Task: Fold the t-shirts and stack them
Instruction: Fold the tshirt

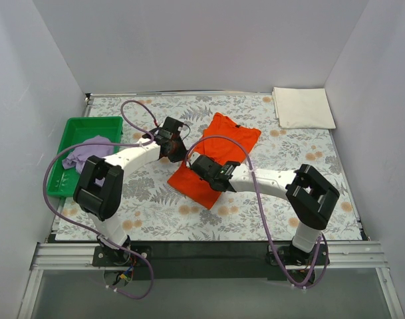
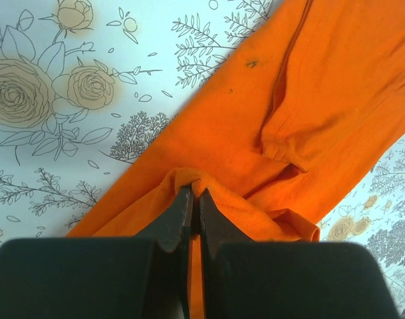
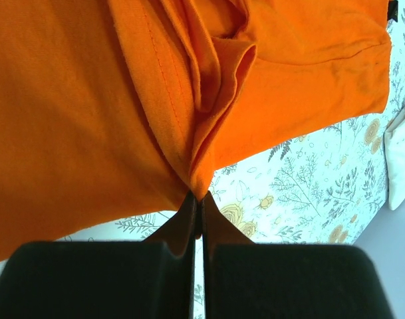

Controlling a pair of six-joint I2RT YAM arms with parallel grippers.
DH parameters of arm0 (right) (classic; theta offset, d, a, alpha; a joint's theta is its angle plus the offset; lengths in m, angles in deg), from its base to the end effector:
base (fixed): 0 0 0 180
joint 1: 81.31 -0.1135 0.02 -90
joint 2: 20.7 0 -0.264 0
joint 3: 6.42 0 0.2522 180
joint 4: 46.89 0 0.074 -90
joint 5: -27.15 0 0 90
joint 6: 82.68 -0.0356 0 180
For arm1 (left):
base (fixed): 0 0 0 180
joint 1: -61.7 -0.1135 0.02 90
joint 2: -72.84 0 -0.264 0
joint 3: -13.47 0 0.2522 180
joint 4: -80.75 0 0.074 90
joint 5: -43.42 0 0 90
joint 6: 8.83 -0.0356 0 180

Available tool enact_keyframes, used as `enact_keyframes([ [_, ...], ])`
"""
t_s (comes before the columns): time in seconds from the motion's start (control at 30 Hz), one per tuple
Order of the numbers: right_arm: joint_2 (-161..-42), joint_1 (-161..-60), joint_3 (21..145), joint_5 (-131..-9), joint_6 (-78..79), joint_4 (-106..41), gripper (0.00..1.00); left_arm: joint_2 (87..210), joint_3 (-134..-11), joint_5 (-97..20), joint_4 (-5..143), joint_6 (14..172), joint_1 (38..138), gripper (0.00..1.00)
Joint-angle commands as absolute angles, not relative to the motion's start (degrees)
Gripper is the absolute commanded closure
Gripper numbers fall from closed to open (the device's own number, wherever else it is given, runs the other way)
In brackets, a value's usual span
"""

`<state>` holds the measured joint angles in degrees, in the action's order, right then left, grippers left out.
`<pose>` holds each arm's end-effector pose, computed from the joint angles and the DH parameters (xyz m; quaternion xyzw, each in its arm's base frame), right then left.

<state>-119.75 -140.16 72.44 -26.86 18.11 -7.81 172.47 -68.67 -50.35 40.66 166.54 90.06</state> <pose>0.1993 0.2894 0.1988 -0.4565 0.7996 -0.1695 0.3515 0.3209 -0.1706 0.2055 -0.4661 0.8390 -0.2164 0.1790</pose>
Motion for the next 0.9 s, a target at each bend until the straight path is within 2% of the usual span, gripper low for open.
enact_keyframes([
  [0.0, -121.2, -139.5, 71.9, -24.4, 18.5, -9.1, 0.99, 173.0, -70.2, -51.4, 43.2, 165.6, 89.5, 1.00],
  [0.53, -123.7, -138.4, 70.4, -25.1, 18.1, -11.2, 0.98, 176.4, -69.5, -51.1, 46.8, 163.8, 89.5, 1.00],
  [0.63, -123.9, -138.3, 70.4, -25.5, 17.8, -11.2, 0.94, 176.4, -69.2, -51.5, 47.7, 163.4, 89.5, 0.99],
  [0.73, -123.7, -137.9, 70.6, -25.9, 17.4, -11.2, 0.78, 176.4, -69.4, -52.1, 48.1, 163.0, 89.4, 0.90],
  [0.8, -123.1, -137.7, 70.7, -25.9, 17.2, -11.2, 0.74, 176.1, -69.7, -52.9, 48.1, 162.5, 89.5, 0.82],
  [0.83, -122.8, -137.5, 70.8, -25.8, 16.8, -11.2, 0.70, 176.0, -70.2, -53.2, 48.1, 162.3, 89.3, 0.72],
  [0.87, -122.6, -137.0, 70.8, -25.8, 16.6, -11.2, 0.67, 175.7, -70.5, -53.3, 48.1, 162.1, 89.2, 0.66],
])
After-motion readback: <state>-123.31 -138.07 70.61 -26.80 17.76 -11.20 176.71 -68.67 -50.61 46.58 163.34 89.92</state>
